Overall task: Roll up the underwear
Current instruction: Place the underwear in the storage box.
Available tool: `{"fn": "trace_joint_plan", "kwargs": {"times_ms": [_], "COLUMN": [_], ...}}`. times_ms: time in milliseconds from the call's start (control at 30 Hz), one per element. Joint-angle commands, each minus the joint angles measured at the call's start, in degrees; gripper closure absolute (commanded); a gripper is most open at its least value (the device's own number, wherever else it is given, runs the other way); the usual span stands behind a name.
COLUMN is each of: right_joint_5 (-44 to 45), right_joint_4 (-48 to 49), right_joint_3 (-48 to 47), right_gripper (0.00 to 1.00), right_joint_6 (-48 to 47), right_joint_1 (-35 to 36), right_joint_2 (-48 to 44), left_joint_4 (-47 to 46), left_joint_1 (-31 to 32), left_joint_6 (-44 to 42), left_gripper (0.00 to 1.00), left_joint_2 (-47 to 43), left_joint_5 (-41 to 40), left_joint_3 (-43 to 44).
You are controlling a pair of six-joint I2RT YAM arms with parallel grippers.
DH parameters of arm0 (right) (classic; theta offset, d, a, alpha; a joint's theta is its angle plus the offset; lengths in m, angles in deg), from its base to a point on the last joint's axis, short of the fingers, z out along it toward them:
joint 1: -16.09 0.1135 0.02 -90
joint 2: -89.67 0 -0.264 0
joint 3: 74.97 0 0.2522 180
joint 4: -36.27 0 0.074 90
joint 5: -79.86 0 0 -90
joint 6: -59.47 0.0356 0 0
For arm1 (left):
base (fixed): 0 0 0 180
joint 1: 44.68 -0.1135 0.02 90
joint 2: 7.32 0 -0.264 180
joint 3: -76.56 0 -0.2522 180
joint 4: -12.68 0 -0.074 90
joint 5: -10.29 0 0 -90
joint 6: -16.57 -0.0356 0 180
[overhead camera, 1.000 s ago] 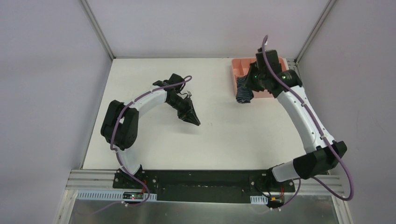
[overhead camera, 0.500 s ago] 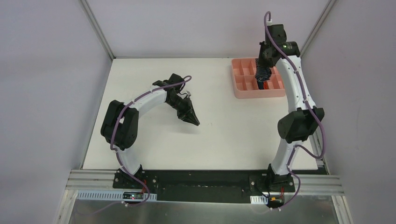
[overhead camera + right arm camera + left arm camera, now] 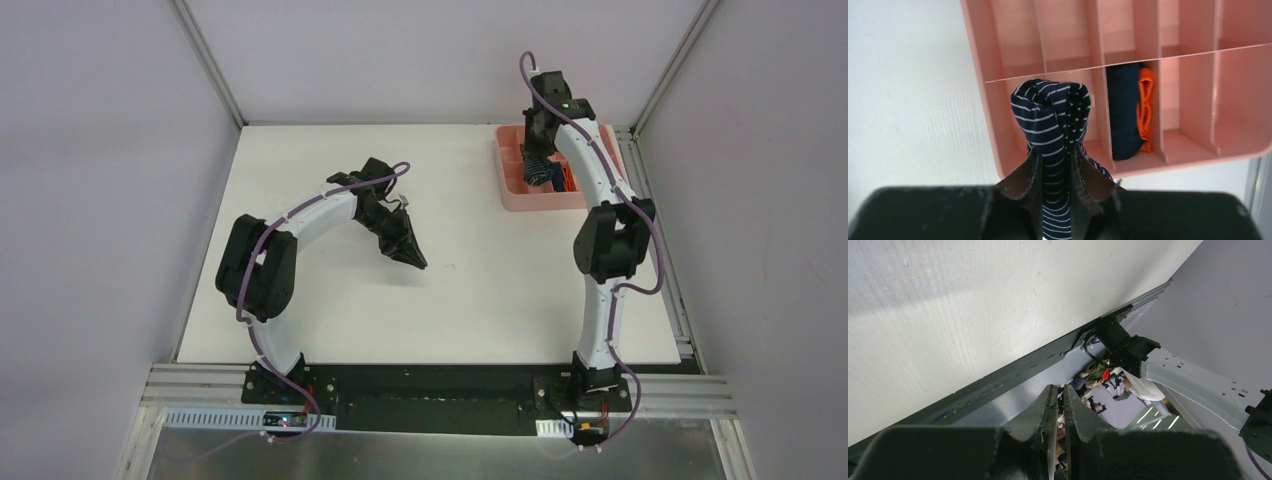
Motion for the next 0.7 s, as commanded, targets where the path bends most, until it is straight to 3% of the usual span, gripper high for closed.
{"fn": "trace_joint_plan", "kwargs": {"times_ms": [0, 667], "right_joint_5": [-0.72, -1.03], "right_joint_4": [2.76, 6.98], "right_joint_3": [-2.31, 6.86], "right_gripper": [1.0, 1.0], "right_joint_6": [1.56, 8.83], "right_joint_1": [1.79, 2.69], "right_joint_2": [2.35, 9.75], "left_joint_4": [1.59, 1.54], "left_joint_1": [0.26, 0.26], "left_joint_6": [-0.33, 0.5], "left_gripper": [0.89, 0.9], "left_joint_2": [-1.04, -2.59], "left_joint_5": [-0.31, -1.89], "left_joint_3": [1.5, -0.24]}}
